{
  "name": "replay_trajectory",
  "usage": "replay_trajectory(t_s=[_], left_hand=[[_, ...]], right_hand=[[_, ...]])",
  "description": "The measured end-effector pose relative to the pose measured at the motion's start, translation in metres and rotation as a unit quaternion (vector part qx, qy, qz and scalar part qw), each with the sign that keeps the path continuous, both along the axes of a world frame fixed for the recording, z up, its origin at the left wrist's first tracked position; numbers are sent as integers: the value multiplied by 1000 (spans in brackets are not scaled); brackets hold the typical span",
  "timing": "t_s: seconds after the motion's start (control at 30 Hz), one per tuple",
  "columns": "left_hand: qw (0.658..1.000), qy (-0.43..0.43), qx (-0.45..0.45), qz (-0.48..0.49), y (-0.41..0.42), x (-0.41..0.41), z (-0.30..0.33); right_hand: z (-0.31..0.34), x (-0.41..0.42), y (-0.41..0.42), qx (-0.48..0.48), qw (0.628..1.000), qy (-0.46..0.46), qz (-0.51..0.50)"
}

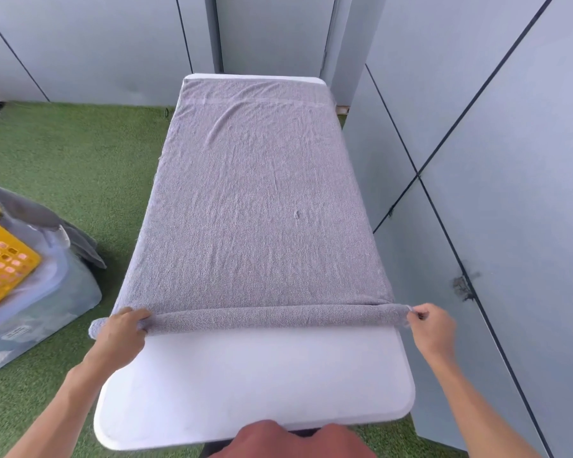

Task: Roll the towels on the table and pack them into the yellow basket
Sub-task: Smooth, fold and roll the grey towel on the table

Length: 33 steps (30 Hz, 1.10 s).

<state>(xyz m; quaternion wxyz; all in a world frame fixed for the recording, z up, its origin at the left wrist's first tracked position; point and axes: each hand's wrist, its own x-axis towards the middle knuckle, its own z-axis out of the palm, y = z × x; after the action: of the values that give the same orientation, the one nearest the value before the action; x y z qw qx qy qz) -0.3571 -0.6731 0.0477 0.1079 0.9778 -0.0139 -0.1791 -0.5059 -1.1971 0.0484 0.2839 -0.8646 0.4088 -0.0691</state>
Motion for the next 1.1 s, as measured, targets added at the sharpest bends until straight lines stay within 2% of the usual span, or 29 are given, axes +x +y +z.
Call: replay_trajectory(t_s=[0.1, 0.17, 0.2, 0.23, 0.27, 0.33, 0.4, 0.43, 0.67, 0.87, 1.1], left_hand=[[1000, -6, -6, 1, 0, -1, -1], [1000, -7, -13, 1, 1, -1, -2], [1000, -4, -14, 1, 1, -1, -2], [1000, -1, -14, 1, 1, -1, -2], [1000, 1, -14, 1, 1, 0, -1], [1000, 3, -16, 4, 1, 0, -1], [1000, -2, -10, 4, 0, 0, -1], [1000, -6, -9, 4, -1, 0, -1], [1000, -1, -19, 19, -1, -1, -4], [999, 7, -37, 13, 1, 1, -9], [999, -5, -40, 12, 2, 0, -13]], right_hand=[[-6, 1, -5, -20, 1000, 6, -7], [-12, 1, -12, 12, 999, 9, -52], [-14, 1, -16, 59, 994, 1, -95], [-16, 1, -22, 140, 978, -26, -150], [-14, 1, -24, 238, 947, -58, -206], [-14, -1, -27, 392, 869, -109, -280], [-14, -4, -28, 454, 827, -138, -303], [-15, -5, -27, 470, 817, -146, -300], [-15, -14, -13, 440, 855, -179, -208], [-21, -24, -13, 398, 869, -179, -235], [-19, -20, 2, 467, 823, -157, -283]])
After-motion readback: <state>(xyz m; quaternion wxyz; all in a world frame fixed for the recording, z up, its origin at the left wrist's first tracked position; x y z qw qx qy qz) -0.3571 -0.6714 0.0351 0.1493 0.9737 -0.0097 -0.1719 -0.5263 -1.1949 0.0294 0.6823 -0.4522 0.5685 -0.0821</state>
